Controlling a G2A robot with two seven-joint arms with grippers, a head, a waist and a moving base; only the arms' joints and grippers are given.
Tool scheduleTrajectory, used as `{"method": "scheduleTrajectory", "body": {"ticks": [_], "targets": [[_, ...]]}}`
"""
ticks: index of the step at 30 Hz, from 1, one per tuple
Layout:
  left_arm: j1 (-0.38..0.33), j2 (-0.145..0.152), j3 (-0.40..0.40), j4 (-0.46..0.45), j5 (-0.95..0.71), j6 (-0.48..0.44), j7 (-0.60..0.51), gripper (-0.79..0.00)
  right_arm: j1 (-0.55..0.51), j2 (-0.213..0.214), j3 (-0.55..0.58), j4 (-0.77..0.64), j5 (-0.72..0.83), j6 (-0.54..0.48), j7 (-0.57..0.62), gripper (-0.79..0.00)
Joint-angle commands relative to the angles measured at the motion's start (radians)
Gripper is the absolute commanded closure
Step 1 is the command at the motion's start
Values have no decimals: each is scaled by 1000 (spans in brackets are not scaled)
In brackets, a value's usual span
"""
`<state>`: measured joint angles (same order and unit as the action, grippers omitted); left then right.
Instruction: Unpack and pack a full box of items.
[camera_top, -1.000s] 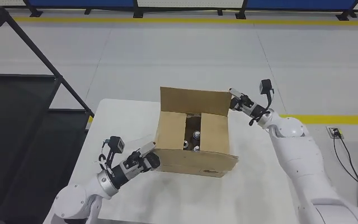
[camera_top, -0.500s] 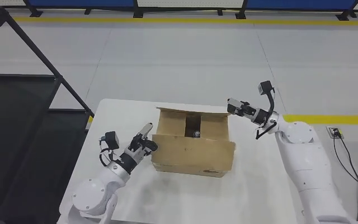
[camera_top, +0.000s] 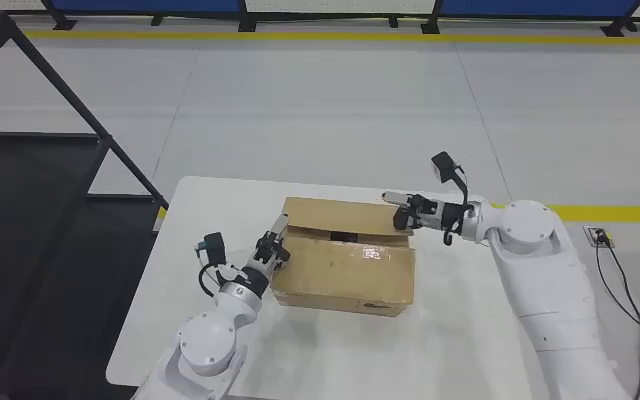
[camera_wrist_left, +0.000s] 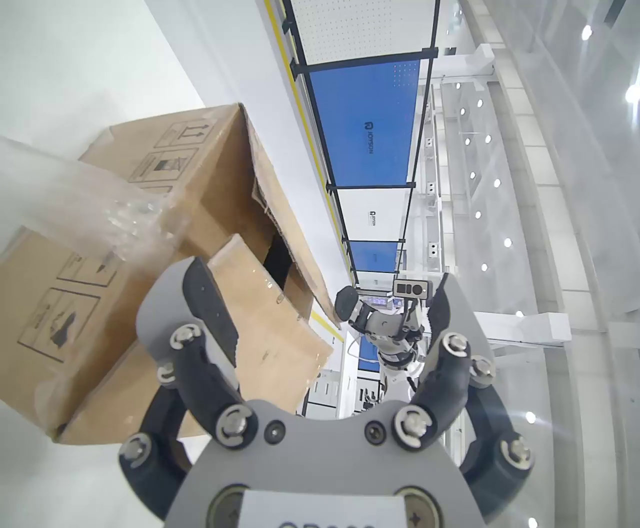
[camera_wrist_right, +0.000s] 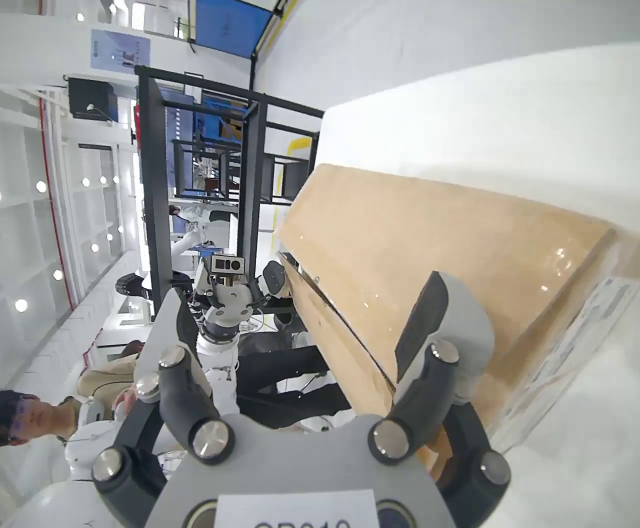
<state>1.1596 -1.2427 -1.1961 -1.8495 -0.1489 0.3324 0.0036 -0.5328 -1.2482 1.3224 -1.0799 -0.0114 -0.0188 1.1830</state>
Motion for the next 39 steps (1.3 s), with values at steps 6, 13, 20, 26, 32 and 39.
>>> {"method": "scheduleTrajectory", "body": {"ticks": [6, 13, 20, 26, 32, 39], "targets": [[-16, -12, 18, 14, 4, 6, 30, -785, 22, -11, -60, 55, 66, 25, 38, -785], [-27, -20, 41, 35, 68, -16, 48, -785, 38, -13, -69, 127, 161, 9, 73, -785], [-41, -33, 67, 57, 97, -26, 80, -785, 54, -13, -93, 158, 185, 4, 92, -785], [-46, -43, 74, 73, 105, -23, 99, -785, 67, -16, -119, 178, 201, -3, 102, -785], [-46, -52, 61, 68, 83, -28, 106, -785, 57, -11, -124, 180, 199, -25, 88, -785], [-21, -52, -58, 15, -29, -64, 100, -785, 20, 3, -116, 151, 178, -46, 69, -785]]}}
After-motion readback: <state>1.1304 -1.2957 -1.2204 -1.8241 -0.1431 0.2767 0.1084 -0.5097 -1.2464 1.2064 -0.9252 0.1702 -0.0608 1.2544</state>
